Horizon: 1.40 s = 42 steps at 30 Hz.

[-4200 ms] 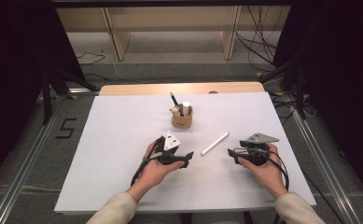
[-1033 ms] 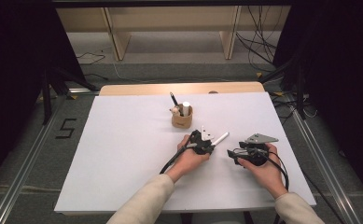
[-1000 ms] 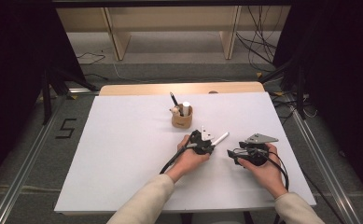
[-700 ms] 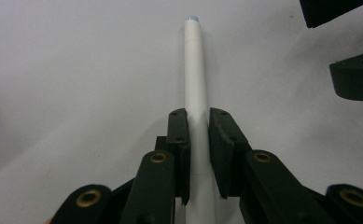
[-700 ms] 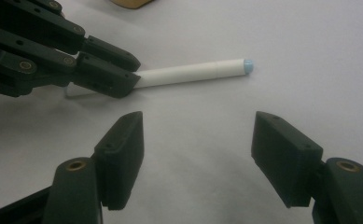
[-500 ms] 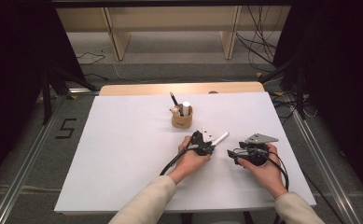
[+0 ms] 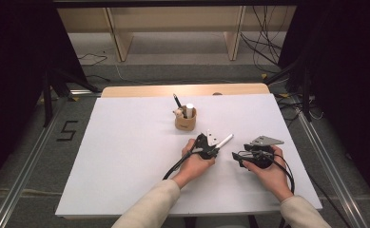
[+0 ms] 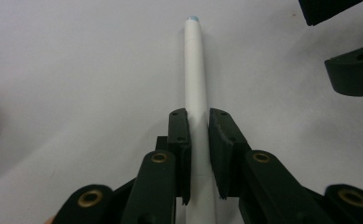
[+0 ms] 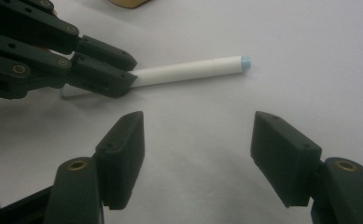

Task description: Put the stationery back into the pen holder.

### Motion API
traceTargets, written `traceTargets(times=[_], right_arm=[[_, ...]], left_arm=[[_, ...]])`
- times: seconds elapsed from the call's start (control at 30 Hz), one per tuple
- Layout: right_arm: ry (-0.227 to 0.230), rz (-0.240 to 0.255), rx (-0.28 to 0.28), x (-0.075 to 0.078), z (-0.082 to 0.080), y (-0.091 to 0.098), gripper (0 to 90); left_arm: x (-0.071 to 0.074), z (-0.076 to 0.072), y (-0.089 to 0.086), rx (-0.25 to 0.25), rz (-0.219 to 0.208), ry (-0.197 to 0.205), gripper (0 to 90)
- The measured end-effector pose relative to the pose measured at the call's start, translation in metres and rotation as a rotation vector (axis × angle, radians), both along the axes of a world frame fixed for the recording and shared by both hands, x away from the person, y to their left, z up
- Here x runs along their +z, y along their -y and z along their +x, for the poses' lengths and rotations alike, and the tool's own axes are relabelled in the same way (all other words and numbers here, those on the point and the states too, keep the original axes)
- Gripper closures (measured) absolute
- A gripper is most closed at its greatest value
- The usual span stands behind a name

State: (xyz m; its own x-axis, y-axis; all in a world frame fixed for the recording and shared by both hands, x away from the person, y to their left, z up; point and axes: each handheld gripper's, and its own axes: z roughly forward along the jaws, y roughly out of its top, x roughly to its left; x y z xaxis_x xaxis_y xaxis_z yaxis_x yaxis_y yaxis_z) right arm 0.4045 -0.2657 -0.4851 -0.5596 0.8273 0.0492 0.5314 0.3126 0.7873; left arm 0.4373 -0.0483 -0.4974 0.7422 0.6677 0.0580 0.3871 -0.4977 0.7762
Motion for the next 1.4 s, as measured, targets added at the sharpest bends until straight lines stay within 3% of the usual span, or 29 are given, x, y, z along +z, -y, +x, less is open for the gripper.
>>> traceTargets(times=[0.2, 0.57, 0.93, 1.2, 1.4], right_arm=[[0.0, 0.0, -0.001, 0.0, 0.0, 0.0, 35.5], [-0.002, 0.024, -0.007, 0.0, 0.0, 0.0, 34.8], [-0.011, 0.119, 0.013, 0.006, -0.001, -0.015, 34.6], [-0.02, 0.229, 0.032, 0.014, 0.006, -0.036, 34.5], [-0.027, 0.243, 0.047, 0.017, 0.011, -0.05, 34.6]], left_arm=[[0.0, -0.001, 0.0, 0.0, -0.002, 0.003, 79.2], [0.007, -0.008, -0.001, -0.008, -0.052, 0.0, 79.2], [0.021, -0.027, -0.03, 0.026, -0.13, 0.016, 79.1], [0.028, -0.039, -0.045, 0.04, -0.176, 0.028, 79.1], [0.027, -0.041, -0.052, 0.051, -0.188, 0.027, 79.1]])
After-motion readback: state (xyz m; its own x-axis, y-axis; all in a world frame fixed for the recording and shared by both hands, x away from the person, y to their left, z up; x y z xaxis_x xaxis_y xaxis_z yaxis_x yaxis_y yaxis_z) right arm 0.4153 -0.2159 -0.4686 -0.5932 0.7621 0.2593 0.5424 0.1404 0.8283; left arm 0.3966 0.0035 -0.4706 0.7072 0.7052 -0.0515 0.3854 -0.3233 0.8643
